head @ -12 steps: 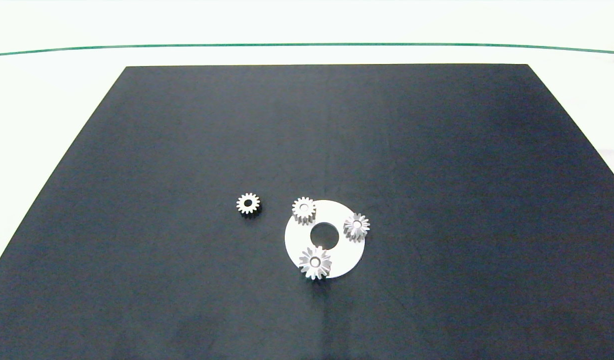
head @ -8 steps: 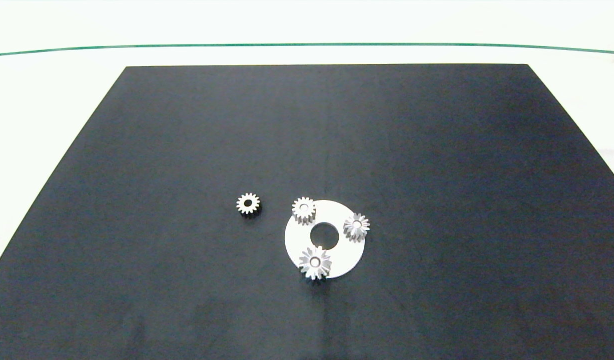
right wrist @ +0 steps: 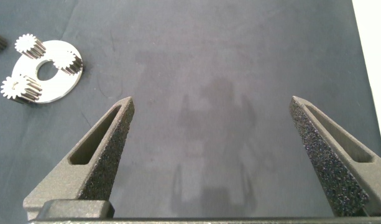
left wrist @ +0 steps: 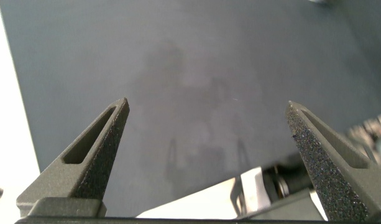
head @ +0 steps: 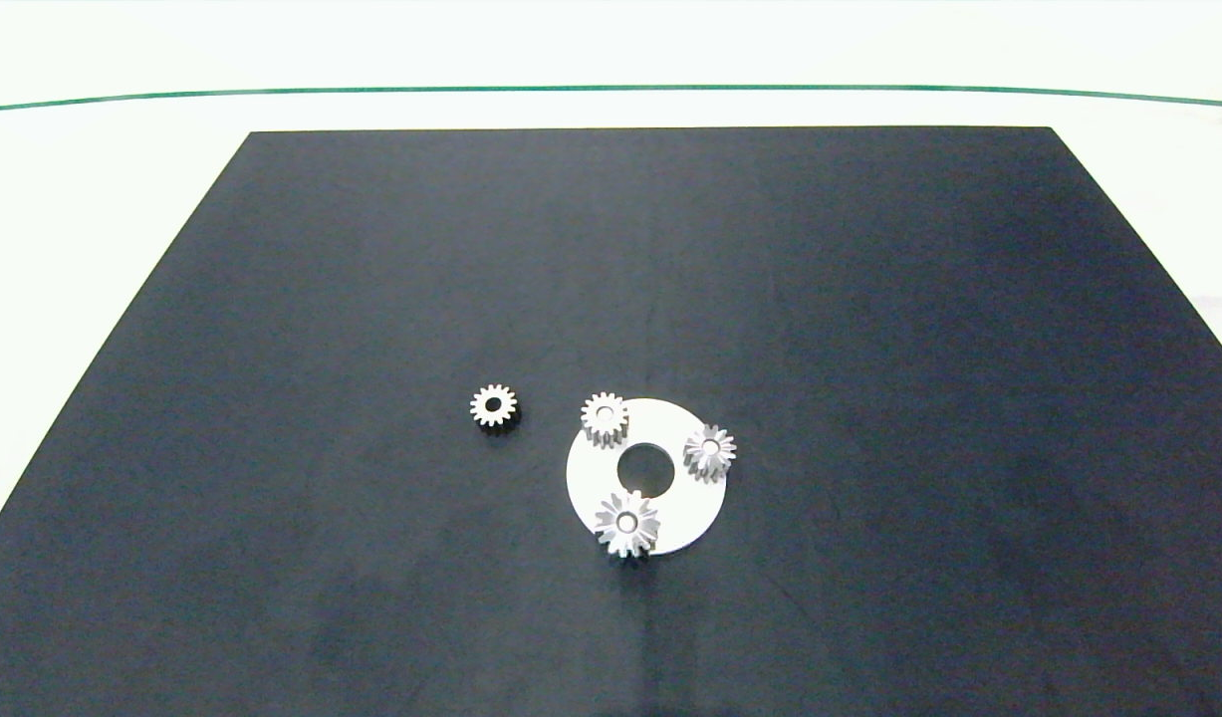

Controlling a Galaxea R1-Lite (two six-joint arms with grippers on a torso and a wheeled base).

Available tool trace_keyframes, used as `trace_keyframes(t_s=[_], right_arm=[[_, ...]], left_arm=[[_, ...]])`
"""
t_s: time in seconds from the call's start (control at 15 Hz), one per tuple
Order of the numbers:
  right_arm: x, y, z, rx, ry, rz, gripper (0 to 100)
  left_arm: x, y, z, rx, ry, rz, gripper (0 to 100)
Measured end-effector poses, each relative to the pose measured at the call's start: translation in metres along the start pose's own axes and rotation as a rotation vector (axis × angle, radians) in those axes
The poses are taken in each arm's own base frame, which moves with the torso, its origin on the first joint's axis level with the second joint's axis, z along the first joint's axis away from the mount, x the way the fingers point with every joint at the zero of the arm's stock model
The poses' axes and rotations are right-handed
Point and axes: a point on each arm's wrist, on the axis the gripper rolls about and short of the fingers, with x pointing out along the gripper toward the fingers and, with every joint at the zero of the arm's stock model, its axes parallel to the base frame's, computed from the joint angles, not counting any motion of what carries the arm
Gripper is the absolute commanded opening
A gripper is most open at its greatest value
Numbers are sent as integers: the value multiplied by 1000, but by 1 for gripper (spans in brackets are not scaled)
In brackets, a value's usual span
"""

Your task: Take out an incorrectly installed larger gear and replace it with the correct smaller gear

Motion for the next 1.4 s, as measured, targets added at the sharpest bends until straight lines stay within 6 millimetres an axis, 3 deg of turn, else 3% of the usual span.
trace_keyframes(t_s=[0.2, 0.67, 0.93, 1.4], right_arm=[[18, 0, 12, -6, 53, 7, 100], [37, -1, 16, -5, 122, 4, 100], [39, -1, 18, -5, 125, 0, 100], [39, -1, 20, -5, 121, -3, 100]], left_arm=[[20, 4, 12, 110, 61, -141, 100], [74, -6, 43, 309, 113, -350, 100], [115, -26, 61, 386, 109, -386, 100], [170, -79, 72, 491, 128, -433, 100]])
